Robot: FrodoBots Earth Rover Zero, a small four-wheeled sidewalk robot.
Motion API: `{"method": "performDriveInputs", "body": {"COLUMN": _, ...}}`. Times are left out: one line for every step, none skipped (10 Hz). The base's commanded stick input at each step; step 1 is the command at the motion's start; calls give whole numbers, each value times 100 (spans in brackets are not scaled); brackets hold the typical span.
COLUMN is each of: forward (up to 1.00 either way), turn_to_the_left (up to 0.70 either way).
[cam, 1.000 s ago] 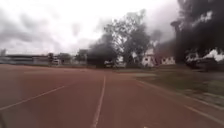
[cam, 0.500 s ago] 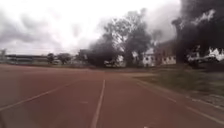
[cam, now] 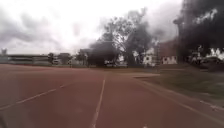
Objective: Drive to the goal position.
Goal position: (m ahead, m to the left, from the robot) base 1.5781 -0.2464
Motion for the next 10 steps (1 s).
{"method": "performDriveInputs", "body": {"forward": 70, "turn_to_the_left": 0}}
{"method": "performDriveInputs", "body": {"forward": 70, "turn_to_the_left": 0}}
{"method": "performDriveInputs", "body": {"forward": 70, "turn_to_the_left": 0}}
{"method": "performDriveInputs", "body": {"forward": 70, "turn_to_the_left": 0}}
{"method": "performDriveInputs", "body": {"forward": 70, "turn_to_the_left": 0}}
{"method": "performDriveInputs", "body": {"forward": 70, "turn_to_the_left": 0}}
{"method": "performDriveInputs", "body": {"forward": 70, "turn_to_the_left": 0}}
{"method": "performDriveInputs", "body": {"forward": 70, "turn_to_the_left": 0}}
{"method": "performDriveInputs", "body": {"forward": 70, "turn_to_the_left": 0}}
{"method": "performDriveInputs", "body": {"forward": 70, "turn_to_the_left": 0}}
